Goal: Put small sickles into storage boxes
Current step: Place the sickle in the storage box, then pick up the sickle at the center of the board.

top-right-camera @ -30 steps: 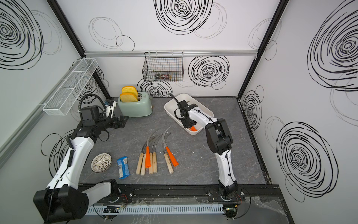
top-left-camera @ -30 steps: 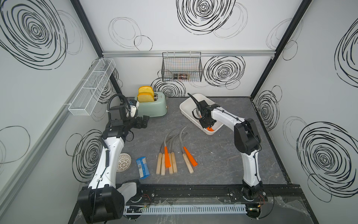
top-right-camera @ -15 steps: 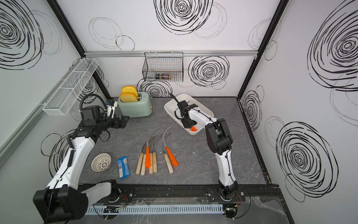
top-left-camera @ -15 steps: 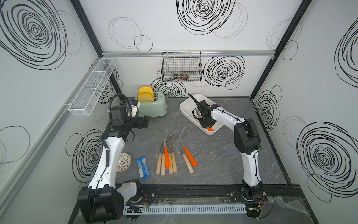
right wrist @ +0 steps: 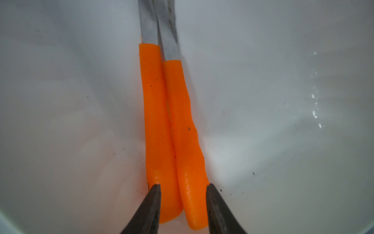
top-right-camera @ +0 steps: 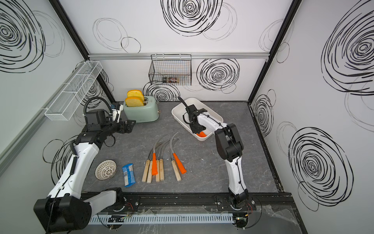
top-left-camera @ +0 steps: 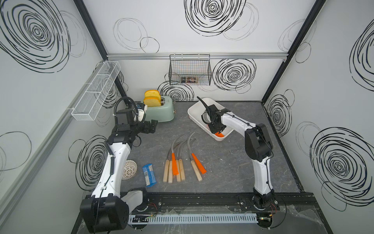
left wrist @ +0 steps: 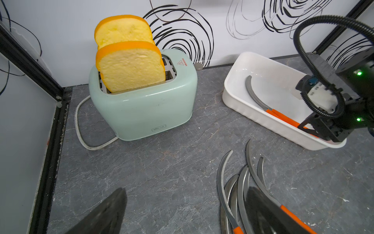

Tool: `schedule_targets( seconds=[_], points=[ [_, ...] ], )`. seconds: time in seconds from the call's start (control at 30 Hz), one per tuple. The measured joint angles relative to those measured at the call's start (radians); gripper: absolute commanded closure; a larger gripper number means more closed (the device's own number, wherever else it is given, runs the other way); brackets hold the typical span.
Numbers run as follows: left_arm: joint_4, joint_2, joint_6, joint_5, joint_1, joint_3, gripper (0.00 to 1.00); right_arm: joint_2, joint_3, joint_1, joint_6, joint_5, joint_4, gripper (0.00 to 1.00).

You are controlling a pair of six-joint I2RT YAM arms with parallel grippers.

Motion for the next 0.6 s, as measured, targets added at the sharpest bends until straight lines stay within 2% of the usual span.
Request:
schedule_targets(
  seconds=[0.13, 0.27, 0.4, 0.5, 0.6],
  points=[
    [0.000, 0.000, 0.000, -0.008, -0.006, 0.023, 0.04, -0.057, -0.016, -0.034, 0.026, -0.002, 0.036, 0.59],
    [-0.003, 0.001, 0.000, -0.014, -0.017, 0.035, 0.04, -0.176, -0.023, -0.057, 0.046, -0.014, 0.066, 0.59],
    [-0.016, 0.002, 0.010, -0.025, -0.028, 0.035, 0.04, -0.331, -0.068, -0.052, 0.077, -0.095, 0.110, 0.61],
    [-0.037, 0.002, 0.028, -0.031, -0.034, 0.035, 0.04, -0.456, -0.177, -0.025, 0.096, -0.194, 0.153, 0.61],
    [-0.062, 0.002, 0.050, -0.034, -0.037, 0.035, 0.04, -0.552, -0.326, 0.046, 0.117, -0.277, 0.190, 0.61]
  ],
)
